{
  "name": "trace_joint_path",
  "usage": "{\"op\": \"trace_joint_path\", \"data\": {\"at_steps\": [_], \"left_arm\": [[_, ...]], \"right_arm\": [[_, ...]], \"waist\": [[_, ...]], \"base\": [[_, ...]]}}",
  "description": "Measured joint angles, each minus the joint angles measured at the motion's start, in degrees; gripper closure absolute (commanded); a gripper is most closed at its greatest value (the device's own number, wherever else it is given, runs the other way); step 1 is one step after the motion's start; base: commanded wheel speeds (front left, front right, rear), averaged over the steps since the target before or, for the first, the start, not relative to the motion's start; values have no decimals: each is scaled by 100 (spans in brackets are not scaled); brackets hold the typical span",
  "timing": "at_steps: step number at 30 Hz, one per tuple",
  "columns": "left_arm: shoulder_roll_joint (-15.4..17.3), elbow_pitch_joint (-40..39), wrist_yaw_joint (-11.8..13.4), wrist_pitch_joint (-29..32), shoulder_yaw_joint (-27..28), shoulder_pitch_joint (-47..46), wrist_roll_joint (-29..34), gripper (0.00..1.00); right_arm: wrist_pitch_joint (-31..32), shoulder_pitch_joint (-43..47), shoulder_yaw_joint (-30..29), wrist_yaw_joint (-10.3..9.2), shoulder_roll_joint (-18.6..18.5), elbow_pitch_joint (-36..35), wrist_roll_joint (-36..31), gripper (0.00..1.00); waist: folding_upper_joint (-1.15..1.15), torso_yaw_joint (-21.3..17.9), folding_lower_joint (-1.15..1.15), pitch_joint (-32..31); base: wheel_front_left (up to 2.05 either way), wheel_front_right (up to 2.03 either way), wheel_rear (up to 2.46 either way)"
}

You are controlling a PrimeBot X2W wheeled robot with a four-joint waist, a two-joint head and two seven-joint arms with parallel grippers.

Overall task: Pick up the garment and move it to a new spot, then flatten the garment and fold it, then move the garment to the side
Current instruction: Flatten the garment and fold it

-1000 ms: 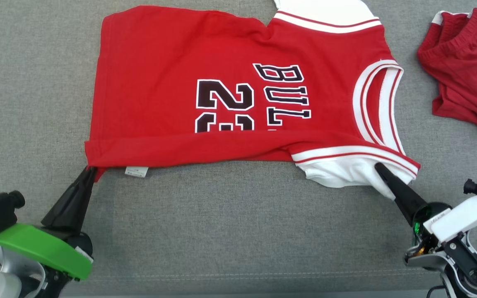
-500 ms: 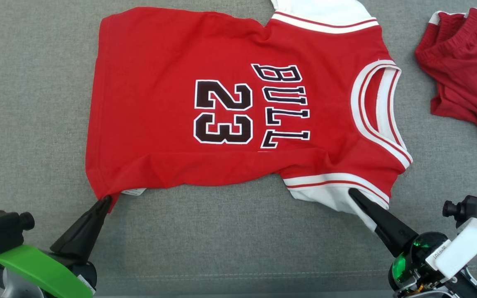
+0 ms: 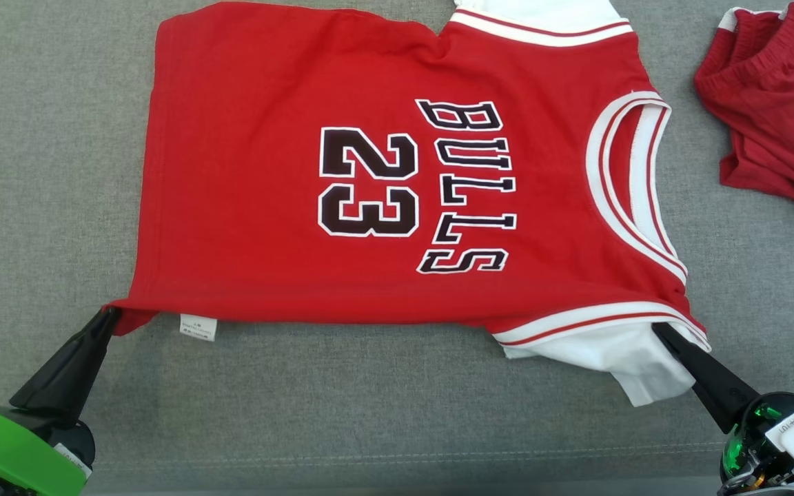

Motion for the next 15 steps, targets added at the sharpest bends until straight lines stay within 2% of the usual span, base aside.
{"op": "trace_joint_path", "data": {"at_steps": [5,15], "left_arm": [[140,-82,4,135,62,68,-237,100],[593,-347,3,523,186,63,-299,100]], "right_arm": [[80,-1,-86,0,-82,33,110,100],[275,-259,-249,0,-382,138,112,100]], "waist": [[0,0,0,12],[0,4,0,95]], "base": [[0,0,0],[0,0,0]]}}
